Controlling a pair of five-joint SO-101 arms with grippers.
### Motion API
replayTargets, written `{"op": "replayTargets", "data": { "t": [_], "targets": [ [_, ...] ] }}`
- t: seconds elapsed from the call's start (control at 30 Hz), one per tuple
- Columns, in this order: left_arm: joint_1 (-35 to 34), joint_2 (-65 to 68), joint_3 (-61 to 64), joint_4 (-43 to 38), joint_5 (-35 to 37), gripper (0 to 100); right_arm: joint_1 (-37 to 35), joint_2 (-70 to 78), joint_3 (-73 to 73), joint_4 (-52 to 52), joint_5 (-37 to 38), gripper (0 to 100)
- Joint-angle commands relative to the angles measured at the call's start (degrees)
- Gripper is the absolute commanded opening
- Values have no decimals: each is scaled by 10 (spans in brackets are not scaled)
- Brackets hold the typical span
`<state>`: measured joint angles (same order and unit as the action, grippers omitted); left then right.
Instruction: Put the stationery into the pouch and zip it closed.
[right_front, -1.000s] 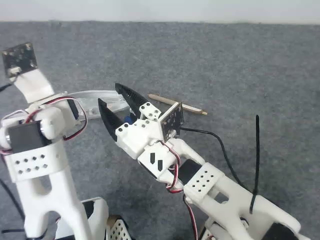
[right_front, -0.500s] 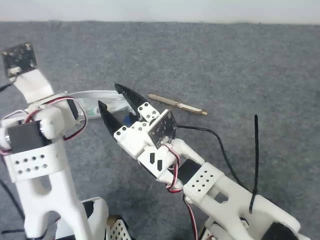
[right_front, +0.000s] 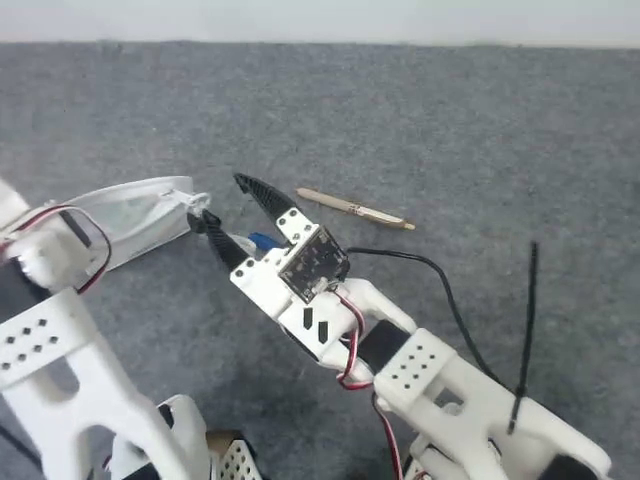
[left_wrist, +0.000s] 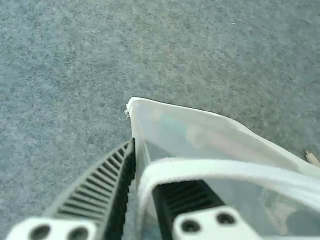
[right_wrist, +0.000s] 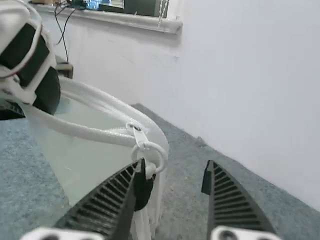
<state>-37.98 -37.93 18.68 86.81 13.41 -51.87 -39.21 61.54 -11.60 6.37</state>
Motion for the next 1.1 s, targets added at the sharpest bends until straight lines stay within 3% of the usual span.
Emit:
{"op": "replayTargets", "data": {
  "t": [0.0, 0.13, 0.27, 0.67, 1.07],
  "targets": [
    [-6, -3, -13, -27, 10, 10, 0, -58, -74, 143, 7, 173],
    [-10, -3, -13, -27, 10, 10, 25, -61, -143, 282, 5, 173],
    [-42, -3, -13, -40, 11, 10, 35, -15, -196, 358, 5, 173],
    [-51, -3, -3, -43, 11, 10, 57, 269, -324, 386, 9, 173],
    [-49, -3, 5, -43, 10, 11, 66, 465, -552, 614, 6, 173]
  ]
}}
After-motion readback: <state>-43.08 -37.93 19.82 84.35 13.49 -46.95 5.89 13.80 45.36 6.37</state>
